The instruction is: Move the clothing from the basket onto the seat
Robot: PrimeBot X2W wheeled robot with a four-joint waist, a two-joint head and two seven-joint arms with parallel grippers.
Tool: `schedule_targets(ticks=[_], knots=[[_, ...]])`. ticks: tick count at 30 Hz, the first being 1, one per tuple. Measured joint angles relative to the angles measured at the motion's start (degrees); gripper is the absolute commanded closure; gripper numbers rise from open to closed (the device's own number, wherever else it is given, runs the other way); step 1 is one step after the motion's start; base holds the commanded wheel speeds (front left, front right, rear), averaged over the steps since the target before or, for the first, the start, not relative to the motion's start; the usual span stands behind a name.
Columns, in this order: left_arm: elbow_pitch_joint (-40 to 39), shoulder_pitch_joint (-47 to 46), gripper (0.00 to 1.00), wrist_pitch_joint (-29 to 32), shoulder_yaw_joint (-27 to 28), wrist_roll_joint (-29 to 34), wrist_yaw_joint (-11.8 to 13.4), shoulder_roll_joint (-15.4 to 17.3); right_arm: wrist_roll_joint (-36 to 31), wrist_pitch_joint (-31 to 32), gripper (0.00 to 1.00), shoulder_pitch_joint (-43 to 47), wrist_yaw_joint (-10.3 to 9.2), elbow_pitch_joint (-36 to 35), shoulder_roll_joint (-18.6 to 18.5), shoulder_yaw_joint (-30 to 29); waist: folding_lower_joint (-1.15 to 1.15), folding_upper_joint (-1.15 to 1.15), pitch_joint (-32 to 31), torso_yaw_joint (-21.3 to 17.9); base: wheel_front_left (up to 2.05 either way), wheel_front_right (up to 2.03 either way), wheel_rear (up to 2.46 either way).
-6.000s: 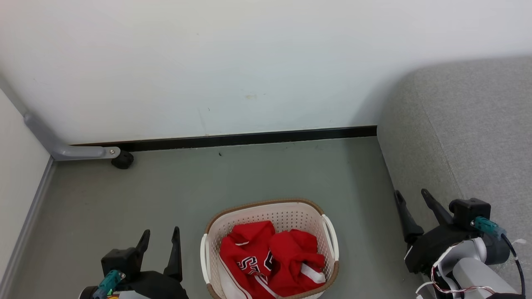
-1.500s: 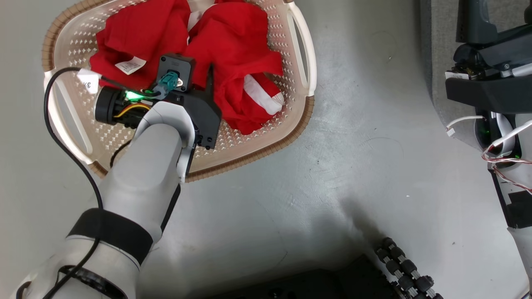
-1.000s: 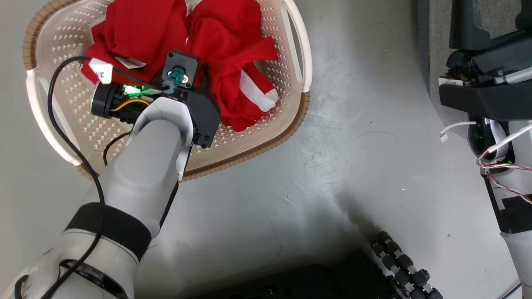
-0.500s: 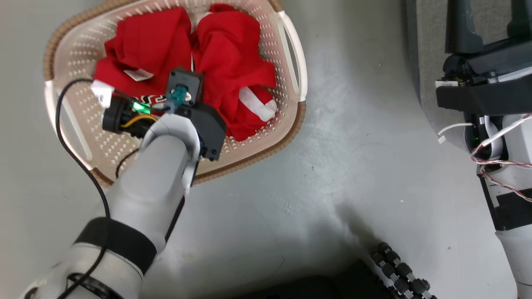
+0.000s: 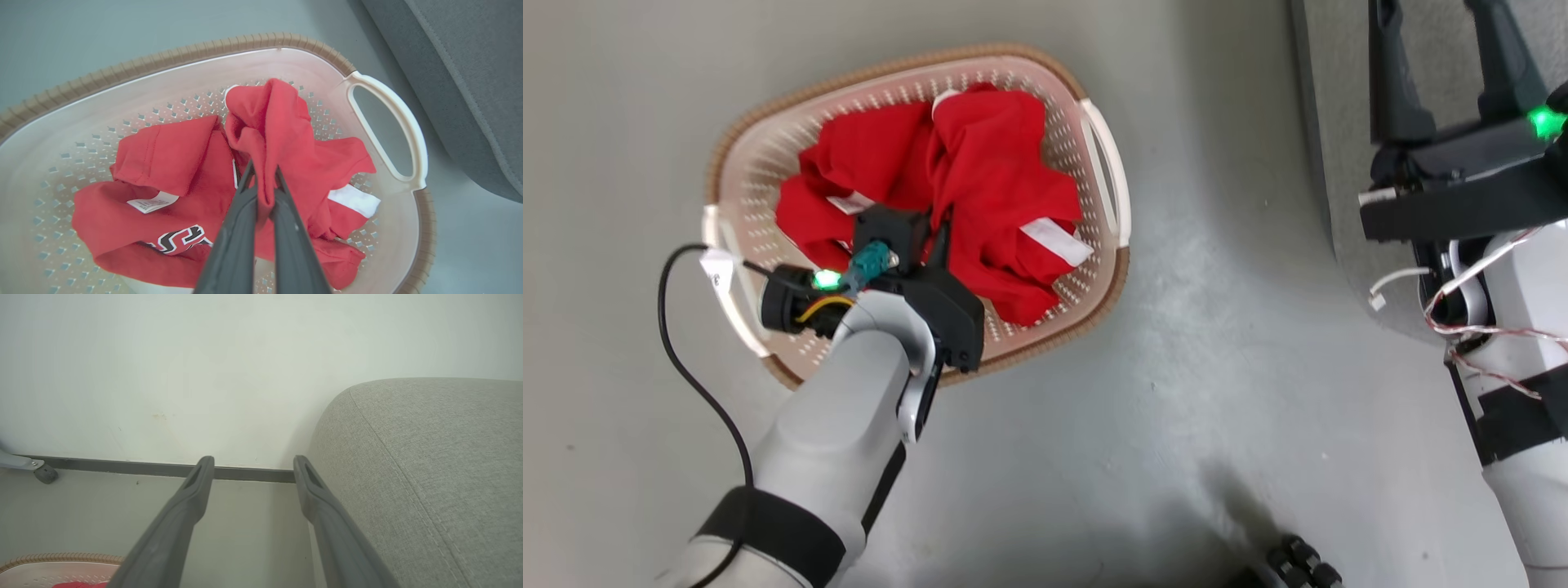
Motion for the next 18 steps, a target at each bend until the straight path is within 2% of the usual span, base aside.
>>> schedule_targets(ticks=[12, 18], knots=[[-3.13, 4.92, 1.00, -0.52, 0.19, -1.70, -2.50, -0.07, 0.00, 0.00, 0.00, 4.73, 1.00, 5.97, -0.40, -0.74, -0.01, 0.00, -9.34, 3.50, 0.00, 0.00, 0.00], [-5.60, 7.95, 1.00, -0.52, 2.19, -1.83, -3.00, -0.11, 0.01, 0.01, 0.00, 7.26, 1.51, 8.35, 0.10, -0.75, -0.01, 0.00, -14.26, 5.44, 0.00, 0.00, 0.00]])
